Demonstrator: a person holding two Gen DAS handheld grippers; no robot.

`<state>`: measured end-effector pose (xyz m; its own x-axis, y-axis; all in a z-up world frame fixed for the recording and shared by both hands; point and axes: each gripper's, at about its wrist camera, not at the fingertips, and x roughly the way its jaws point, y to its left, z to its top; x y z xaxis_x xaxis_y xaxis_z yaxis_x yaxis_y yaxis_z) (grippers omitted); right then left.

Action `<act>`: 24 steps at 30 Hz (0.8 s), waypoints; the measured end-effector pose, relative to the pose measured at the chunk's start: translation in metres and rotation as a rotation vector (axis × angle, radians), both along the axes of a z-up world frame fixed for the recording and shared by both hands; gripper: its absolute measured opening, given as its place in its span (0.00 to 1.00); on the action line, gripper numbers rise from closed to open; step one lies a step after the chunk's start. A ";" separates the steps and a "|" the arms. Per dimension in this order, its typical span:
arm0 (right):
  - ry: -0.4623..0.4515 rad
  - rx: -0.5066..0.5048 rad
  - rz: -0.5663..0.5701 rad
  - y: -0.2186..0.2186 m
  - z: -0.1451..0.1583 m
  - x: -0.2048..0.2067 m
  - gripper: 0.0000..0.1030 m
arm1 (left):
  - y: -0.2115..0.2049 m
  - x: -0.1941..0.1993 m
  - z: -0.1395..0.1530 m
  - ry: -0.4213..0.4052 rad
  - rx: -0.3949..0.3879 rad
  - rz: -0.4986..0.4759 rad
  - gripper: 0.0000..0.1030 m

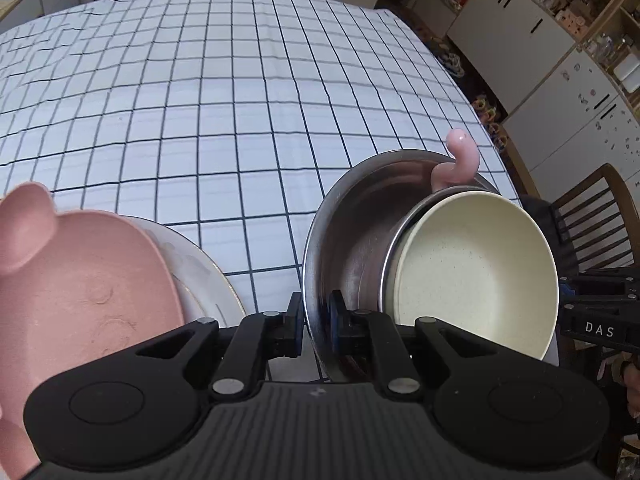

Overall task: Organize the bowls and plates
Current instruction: 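Lift the whole stack with both grippers and carry it beside the black pot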

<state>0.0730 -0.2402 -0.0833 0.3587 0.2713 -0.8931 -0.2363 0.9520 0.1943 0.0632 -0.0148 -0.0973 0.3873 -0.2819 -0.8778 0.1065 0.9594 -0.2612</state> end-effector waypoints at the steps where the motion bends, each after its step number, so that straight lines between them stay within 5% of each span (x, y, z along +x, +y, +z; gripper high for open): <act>1: -0.006 0.002 0.003 0.002 0.005 0.000 0.15 | 0.003 -0.002 0.005 -0.008 0.000 0.007 0.11; 14: -0.063 0.010 0.103 0.057 0.053 0.013 0.14 | 0.063 -0.020 0.058 -0.073 0.030 0.129 0.11; 24: -0.071 0.032 0.218 0.131 0.058 0.024 0.14 | 0.126 -0.049 0.070 -0.082 0.083 0.252 0.11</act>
<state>0.0973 -0.1095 -0.0248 0.3503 0.3776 -0.8571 -0.4503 0.8703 0.1994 0.0144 0.1116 -0.0269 0.5068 -0.0966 -0.8567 -0.1203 0.9761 -0.1812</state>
